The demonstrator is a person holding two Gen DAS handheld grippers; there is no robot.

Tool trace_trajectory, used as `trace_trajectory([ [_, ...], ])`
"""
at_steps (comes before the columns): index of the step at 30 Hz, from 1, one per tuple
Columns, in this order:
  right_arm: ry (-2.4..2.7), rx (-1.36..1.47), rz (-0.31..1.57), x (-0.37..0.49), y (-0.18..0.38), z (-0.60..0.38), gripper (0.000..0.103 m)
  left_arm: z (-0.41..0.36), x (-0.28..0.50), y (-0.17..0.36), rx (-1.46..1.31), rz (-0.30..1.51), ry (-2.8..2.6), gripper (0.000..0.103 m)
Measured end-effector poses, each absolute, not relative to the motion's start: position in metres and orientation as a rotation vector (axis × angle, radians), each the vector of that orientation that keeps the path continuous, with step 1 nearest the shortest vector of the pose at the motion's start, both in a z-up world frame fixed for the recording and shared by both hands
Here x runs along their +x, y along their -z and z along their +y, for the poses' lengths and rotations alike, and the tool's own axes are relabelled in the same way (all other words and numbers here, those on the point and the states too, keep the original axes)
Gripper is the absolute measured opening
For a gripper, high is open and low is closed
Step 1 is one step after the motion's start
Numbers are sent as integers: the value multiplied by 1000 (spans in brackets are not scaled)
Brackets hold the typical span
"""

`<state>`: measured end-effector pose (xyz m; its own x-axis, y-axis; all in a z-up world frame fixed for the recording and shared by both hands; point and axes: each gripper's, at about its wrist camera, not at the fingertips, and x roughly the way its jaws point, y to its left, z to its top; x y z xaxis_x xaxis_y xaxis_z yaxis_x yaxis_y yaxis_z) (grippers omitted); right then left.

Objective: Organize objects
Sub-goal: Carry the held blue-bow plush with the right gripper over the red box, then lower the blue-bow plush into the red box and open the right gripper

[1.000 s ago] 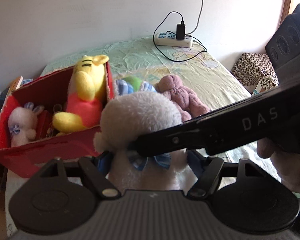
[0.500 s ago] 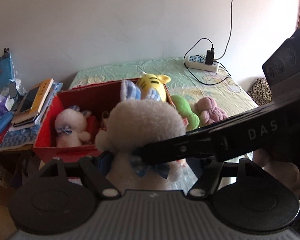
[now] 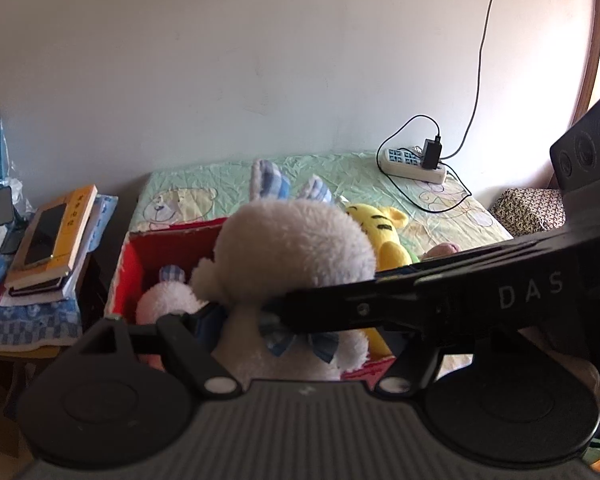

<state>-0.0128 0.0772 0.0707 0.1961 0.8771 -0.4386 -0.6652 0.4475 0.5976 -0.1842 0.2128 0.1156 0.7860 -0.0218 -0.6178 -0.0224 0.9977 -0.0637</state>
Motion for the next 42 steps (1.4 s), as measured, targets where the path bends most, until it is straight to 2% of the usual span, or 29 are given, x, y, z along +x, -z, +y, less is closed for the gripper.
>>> trace_trajectory([
  [18,-873,108,903,33,-49,114,53,252,-109,-57,-171,805,101,74],
  [30,-857,-84,1006,44,-30,145,54,267,-103,-22,-219,917,113,74],
  [36,-861,-82,981,44,-24,153,58,271,-100,-18,-233,926,94,74],
  [42,-860,-50,967,45,-28,149,60,272,-105,-22,-226,915,80,80],
])
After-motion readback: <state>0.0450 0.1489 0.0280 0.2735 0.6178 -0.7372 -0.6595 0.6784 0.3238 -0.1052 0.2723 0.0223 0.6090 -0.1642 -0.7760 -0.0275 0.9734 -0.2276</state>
